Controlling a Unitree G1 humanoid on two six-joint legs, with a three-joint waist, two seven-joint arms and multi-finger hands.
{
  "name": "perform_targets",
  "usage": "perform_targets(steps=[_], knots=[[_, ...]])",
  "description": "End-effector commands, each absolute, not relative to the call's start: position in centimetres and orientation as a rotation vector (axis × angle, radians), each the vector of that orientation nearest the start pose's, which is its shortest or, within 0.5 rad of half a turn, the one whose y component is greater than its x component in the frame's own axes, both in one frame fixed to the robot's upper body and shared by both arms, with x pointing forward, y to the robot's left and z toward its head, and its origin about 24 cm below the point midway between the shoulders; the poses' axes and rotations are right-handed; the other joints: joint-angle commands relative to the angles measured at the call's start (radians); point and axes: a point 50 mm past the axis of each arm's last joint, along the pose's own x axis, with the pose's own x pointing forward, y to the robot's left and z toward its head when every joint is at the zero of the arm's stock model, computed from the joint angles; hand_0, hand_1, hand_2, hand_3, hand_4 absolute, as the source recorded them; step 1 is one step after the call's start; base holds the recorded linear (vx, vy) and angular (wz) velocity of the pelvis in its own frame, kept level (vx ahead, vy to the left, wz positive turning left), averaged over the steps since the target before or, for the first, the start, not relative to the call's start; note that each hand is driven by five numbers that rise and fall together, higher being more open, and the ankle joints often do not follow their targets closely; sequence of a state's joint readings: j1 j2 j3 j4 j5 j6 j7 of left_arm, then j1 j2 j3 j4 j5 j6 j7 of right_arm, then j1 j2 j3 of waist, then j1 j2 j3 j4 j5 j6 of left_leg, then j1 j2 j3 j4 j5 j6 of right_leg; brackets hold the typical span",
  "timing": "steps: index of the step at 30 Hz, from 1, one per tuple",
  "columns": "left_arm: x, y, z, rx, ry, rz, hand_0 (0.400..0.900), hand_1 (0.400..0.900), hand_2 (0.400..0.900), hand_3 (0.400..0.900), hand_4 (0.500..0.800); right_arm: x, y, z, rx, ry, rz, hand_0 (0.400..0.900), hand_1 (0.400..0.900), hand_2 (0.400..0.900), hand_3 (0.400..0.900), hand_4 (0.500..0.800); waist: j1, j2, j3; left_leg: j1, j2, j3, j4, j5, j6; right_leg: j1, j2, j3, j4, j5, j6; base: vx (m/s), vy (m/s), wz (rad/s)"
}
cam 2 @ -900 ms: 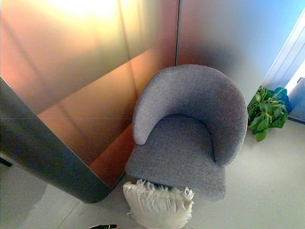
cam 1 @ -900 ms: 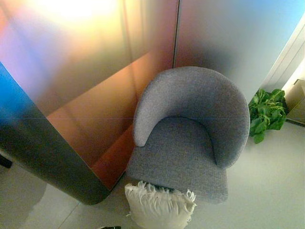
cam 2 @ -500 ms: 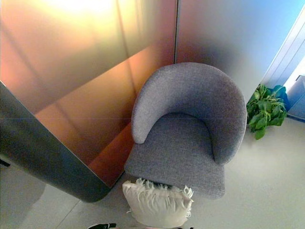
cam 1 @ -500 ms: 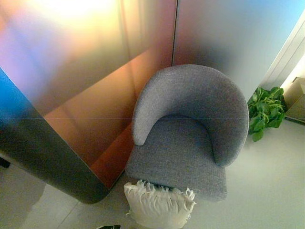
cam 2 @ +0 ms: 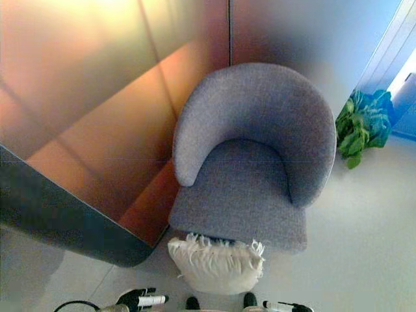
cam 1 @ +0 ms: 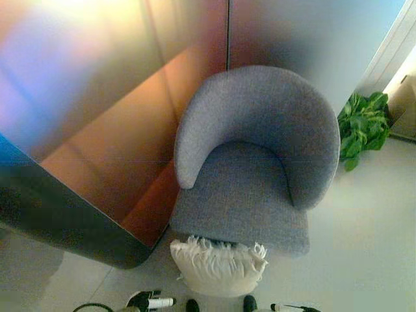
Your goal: Pick up the pillow and put it on the sofa.
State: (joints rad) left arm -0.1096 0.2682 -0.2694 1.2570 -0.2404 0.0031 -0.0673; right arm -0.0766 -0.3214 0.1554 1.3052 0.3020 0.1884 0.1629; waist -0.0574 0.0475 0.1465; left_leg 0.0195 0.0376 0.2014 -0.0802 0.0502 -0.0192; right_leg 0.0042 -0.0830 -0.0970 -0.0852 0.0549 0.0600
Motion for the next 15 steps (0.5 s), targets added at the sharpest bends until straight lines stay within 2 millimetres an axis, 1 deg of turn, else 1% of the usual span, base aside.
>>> perform_targets(steps=[1, 4, 10, 13, 15], knots=[[17.0, 24.3, -13.4, 0.141, 1.021, 0.127, 0.900, 0.900, 0.900, 0.900, 0.800, 11.3, -26.6, -14.8, -0.067, 1.371, -0.126, 0.900, 0.900, 0.900, 0.900, 0.800, -0.024, -0.028, 0.065, -0.020, -0.046, -0.023, 0.015, -0.050, -0.009, -0.048, 0.006, -0.013, 0.018, 0.001, 0.041, -0.12, 0.053, 0.00], [19.2, 24.1, -12.4, 0.118, 0.952, 0.155, 0.900, 0.900, 0.900, 0.900, 0.800, 12.8, -26.6, -14.3, -0.084, 1.337, -0.122, 0.900, 0.900, 0.900, 0.900, 0.800, -0.030, -0.022, 0.104, -0.071, -0.043, -0.025, 0.044, -0.045, -0.014, -0.091, 0.006, -0.006, 0.041, -0.003, 0.032, -0.11, 0.041, -0.01], [24.6, 24.2, -9.1, 0.092, 0.789, 0.175, 0.900, 0.900, 0.900, 0.900, 0.800, 17.7, -26.6, -12.4, -0.114, 1.241, -0.110, 0.900, 0.900, 0.900, 0.900, 0.800, -0.039, -0.028, 0.202, -0.199, -0.040, -0.032, 0.120, -0.034, -0.029, -0.202, 0.003, 0.012, 0.090, -0.002, 0.022, -0.13, 0.008, -0.03], [26.6, 24.3, -7.5, 0.069, 0.718, 0.199, 0.900, 0.900, 0.900, 0.900, 0.800, 20.2, -26.3, -11.2, -0.107, 1.184, -0.098, 0.900, 0.900, 0.900, 0.900, 0.800, -0.043, -0.032, 0.240, -0.261, -0.042, -0.034, 0.156, -0.035, -0.030, -0.267, 0.006, 0.021, 0.124, -0.005, 0.019, -0.13, -0.009, -0.04], [28.3, 24.4, -6.1, 0.053, 0.666, 0.222, 0.900, 0.900, 0.900, 0.900, 0.800, 22.1, -26.0, -10.2, -0.105, 1.144, -0.096, 0.900, 0.900, 0.900, 0.900, 0.800, -0.045, -0.034, 0.268, -0.320, -0.043, -0.036, 0.184, -0.031, -0.033, -0.329, 0.012, 0.028, 0.167, -0.013, 0.016, -0.13, 0.011, -0.03]])
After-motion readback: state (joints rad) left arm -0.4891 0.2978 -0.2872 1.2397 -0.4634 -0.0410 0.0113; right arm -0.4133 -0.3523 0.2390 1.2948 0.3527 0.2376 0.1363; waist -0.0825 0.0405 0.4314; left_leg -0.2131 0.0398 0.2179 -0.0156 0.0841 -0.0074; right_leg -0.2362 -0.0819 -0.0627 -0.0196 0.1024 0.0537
